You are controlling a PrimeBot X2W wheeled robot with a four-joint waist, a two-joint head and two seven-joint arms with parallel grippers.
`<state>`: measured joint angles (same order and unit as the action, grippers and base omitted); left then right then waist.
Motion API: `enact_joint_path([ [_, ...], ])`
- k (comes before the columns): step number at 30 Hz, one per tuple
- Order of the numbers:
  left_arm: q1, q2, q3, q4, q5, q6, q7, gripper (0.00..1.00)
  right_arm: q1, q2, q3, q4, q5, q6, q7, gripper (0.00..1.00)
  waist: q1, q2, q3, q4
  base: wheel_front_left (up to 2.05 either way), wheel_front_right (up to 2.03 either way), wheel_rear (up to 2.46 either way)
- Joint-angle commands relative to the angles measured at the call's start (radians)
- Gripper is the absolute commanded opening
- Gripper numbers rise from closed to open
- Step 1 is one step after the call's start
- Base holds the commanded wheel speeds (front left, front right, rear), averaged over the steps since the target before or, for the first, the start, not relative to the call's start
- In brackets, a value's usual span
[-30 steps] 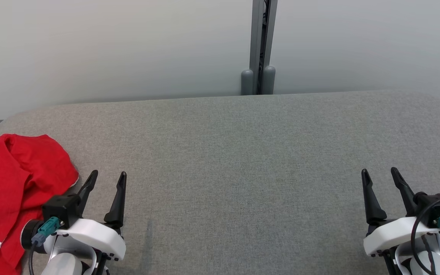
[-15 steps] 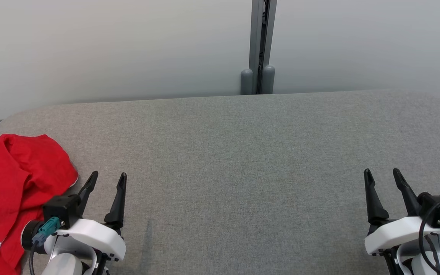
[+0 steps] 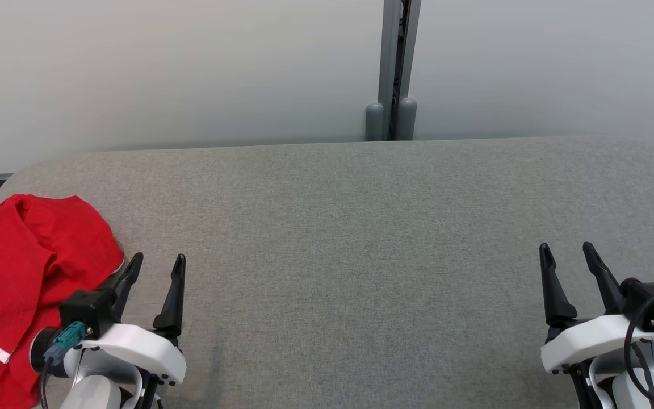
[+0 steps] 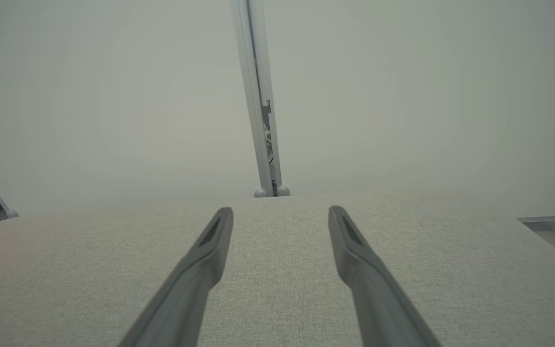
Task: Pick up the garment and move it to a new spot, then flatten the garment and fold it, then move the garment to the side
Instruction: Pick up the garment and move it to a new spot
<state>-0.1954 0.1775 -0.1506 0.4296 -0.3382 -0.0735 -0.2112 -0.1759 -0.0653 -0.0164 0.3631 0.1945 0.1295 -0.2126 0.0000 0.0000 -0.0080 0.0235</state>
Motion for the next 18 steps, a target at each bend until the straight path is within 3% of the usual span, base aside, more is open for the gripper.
enact_joint_path([
  [1, -0.023, 0.007, 0.006, -0.005, -0.008, 0.007, -0.001, 1.0, -0.003, 0.0, 0.005, -0.014, -0.003, 0.002, 0.007, 1.0, 0.0, 0.0, 0.002, 0.007, 0.0, 0.0, 0.0],
  [8, -0.025, 0.012, 0.026, -0.008, -0.026, 0.019, -0.012, 1.0, 0.023, 0.006, 0.016, -0.108, -0.011, 0.002, 0.052, 1.0, 0.0, 0.0, 0.01, 0.072, 0.0, 0.0, 0.0],
  [18, -0.036, 0.015, 0.055, -0.009, -0.055, 0.03, -0.029, 1.0, 0.036, 0.01, 0.028, -0.21, -0.03, 0.002, 0.105, 1.0, 0.0, 0.0, 0.036, 0.231, 0.0, 0.0, 0.0],
])
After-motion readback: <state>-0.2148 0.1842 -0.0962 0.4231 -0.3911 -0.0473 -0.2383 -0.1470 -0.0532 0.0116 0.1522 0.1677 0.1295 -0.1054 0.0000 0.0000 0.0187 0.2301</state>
